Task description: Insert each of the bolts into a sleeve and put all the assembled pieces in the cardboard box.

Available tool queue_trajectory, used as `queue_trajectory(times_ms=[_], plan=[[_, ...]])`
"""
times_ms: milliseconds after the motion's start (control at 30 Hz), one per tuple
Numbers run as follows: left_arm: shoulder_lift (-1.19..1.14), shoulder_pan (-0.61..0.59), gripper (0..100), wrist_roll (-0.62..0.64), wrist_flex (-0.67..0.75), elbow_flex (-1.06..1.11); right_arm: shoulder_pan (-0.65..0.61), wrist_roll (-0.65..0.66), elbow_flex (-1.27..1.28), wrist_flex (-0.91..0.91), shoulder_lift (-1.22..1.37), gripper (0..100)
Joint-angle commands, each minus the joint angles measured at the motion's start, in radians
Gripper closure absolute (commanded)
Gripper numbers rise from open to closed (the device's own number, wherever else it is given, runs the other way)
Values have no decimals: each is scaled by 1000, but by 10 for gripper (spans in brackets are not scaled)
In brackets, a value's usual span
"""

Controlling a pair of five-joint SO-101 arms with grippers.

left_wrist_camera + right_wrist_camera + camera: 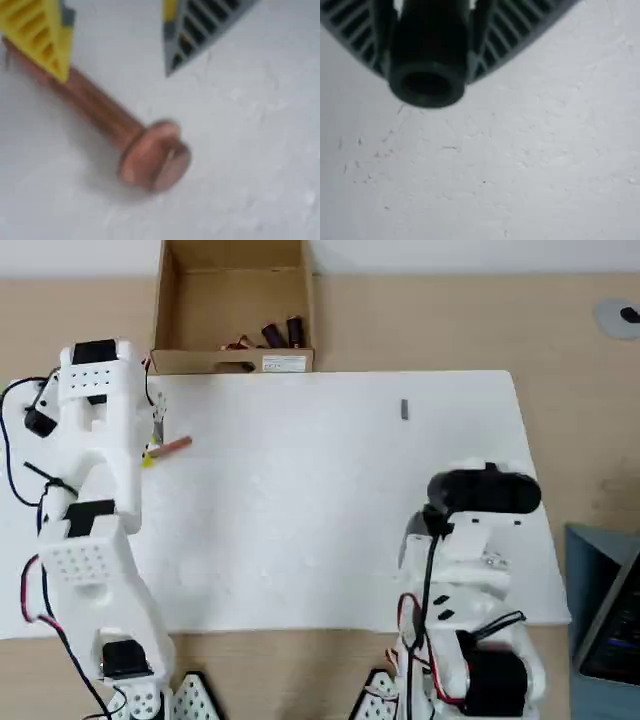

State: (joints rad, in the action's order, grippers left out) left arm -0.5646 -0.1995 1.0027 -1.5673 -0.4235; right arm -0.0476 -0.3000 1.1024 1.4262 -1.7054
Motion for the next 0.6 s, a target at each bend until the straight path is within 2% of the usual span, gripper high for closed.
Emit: queue_trajectory(times_ms=[0, 400, 567], plan=[[-28, -20, 859, 8, -5, -110, 13, 5, 2, -23, -10, 989], [-180, -32, 857, 8, -8, -203, 13, 5, 4, -26, -2, 989], [-176, -20, 860, 6, -68, -210, 13, 5, 4, -26, -2, 989]])
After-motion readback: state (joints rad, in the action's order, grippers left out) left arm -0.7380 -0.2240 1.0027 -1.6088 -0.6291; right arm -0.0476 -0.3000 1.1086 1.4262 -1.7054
